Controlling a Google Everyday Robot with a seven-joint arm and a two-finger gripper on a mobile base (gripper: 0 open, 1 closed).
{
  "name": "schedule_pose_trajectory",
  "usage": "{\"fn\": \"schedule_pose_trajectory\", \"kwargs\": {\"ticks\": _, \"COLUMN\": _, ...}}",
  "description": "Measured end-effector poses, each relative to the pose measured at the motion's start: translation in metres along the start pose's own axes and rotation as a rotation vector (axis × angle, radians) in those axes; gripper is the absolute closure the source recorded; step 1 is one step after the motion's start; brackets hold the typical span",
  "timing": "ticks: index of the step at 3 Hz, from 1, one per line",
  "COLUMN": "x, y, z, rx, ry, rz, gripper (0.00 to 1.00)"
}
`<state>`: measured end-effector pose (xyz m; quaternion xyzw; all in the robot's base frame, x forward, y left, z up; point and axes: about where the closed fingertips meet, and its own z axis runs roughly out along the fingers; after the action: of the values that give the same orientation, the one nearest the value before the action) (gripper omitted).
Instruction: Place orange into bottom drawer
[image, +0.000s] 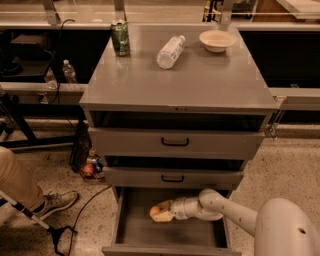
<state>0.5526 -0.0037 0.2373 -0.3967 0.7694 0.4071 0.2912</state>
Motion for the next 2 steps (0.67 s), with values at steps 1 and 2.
{"fn": "schedule_pose_trajectory", "kwargs": {"ticks": 1, "x": 0.011, "y": -0.014, "z": 0.027, "rx": 0.022, "ry": 0.013, "rz": -0.038, "gripper": 1.00}}
{"fn": "schedule_pose_trajectory", "kwargs": {"ticks": 2, "x": 0.017, "y": -0.027, "z": 0.043, "rx": 0.056, "ry": 0.013, "rz": -0.053, "gripper": 1.00}}
